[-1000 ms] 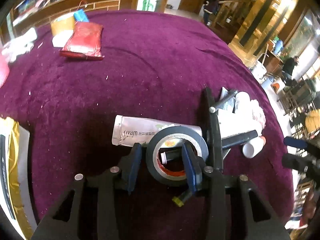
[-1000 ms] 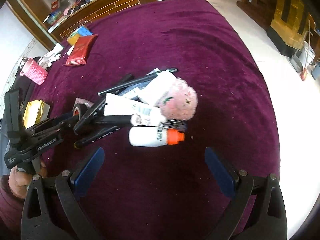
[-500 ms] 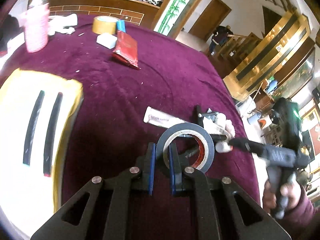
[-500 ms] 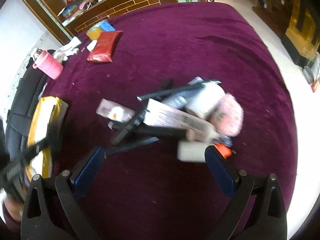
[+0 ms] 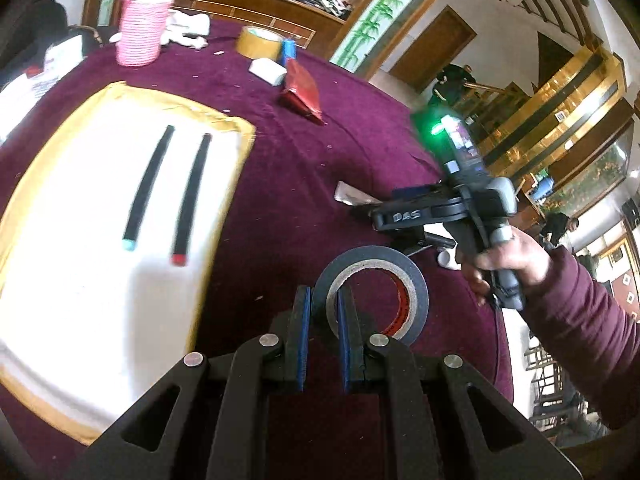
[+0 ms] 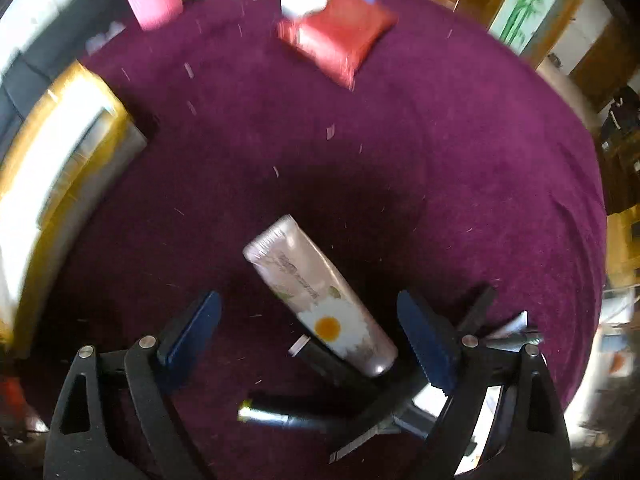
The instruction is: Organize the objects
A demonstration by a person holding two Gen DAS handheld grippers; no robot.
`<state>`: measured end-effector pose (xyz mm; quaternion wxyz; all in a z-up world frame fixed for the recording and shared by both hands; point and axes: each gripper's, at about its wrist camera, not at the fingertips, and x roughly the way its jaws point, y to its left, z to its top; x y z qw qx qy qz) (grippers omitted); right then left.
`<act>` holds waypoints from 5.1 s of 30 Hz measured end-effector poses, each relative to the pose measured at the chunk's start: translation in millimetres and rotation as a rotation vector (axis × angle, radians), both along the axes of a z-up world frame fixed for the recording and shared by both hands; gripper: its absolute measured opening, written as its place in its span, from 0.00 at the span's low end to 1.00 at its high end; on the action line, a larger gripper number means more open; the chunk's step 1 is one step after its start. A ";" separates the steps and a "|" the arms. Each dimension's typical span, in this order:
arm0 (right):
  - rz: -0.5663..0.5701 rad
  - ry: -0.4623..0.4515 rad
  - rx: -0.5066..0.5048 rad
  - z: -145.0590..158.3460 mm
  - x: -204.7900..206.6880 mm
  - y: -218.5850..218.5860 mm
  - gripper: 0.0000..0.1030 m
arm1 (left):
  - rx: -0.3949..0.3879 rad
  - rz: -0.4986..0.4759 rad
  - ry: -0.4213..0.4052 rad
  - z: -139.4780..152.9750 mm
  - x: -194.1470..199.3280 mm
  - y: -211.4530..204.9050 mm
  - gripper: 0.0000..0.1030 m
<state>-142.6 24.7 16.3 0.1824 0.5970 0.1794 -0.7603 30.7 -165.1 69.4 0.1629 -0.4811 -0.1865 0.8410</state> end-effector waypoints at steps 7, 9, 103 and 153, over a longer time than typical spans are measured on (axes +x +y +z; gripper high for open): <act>-0.133 -0.129 -0.078 -2.4 -20.6 24.6 0.37 | 0.029 0.067 -0.002 -2.2 12.4 -37.9 0.09; -0.163 -0.200 -0.173 -1.4 -19.6 27.4 0.28 | 0.036 0.080 0.002 -2.3 12.1 -44.5 0.09; -0.268 0.168 -0.368 113.3 70.8 -163.8 0.39 | -0.205 0.194 0.019 -51.4 -68.6 -133.6 0.62; -0.454 0.728 -0.162 229.7 195.0 125.5 0.65 | -0.330 0.102 0.151 86.7 19.4 108.8 0.62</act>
